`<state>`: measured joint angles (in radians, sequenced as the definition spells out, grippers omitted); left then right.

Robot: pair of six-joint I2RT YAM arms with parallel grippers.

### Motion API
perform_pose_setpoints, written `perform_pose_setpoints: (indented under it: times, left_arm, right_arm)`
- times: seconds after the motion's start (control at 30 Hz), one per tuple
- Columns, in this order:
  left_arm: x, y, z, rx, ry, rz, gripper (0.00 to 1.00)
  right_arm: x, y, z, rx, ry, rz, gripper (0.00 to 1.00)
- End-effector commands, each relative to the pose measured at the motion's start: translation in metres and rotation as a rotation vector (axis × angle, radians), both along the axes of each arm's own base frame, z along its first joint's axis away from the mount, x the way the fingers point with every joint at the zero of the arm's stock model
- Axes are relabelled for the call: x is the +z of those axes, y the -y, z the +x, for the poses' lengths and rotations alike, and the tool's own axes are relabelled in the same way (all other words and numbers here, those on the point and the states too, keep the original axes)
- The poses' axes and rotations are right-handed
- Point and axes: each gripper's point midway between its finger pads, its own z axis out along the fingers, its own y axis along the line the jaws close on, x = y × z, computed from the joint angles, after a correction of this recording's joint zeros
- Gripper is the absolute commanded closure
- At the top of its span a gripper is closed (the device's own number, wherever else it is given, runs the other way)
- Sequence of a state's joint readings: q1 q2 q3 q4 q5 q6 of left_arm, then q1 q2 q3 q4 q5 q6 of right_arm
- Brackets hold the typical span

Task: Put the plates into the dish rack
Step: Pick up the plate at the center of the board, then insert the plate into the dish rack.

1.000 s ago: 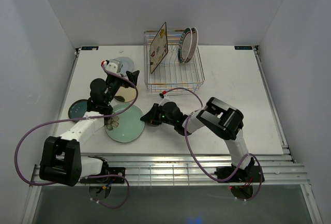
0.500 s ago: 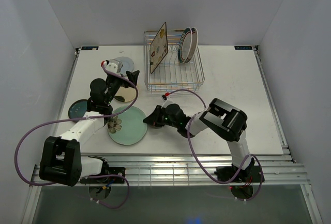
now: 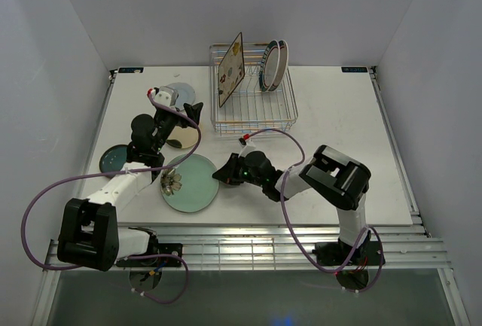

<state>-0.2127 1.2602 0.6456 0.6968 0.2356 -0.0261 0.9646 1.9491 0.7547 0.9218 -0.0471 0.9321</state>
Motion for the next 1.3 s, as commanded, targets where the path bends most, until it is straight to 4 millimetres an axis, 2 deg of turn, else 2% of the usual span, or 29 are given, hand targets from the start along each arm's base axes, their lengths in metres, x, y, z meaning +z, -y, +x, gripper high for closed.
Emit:
perform_pose_setpoints:
  times: [0.0,0.3,0.67,1.07,1.27]
  left_arm:
    - [0.012,0.002,-0.006,-0.009,0.035,-0.012,0.02]
    - [0.014,0.001,-0.007,-0.006,0.04,-0.012,0.02]
    - [0.016,0.001,-0.008,-0.006,0.046,-0.012,0.02]
    - [0.017,0.0,-0.008,-0.004,0.049,-0.011,0.02]
    - [0.018,0.0,-0.009,-0.003,0.053,-0.012,0.02]
  right_arm:
    - [0.052,-0.008,0.006,0.001,0.108,0.112,0.92]
    - [0.074,-0.008,0.002,0.026,0.127,0.148,0.92]
    - [0.098,0.005,0.006,0.001,0.178,0.161,0.92]
    - [0.117,0.004,0.007,0.026,0.196,0.195,0.92]
    - [0.133,0.012,0.011,0.007,0.228,0.2,0.92]
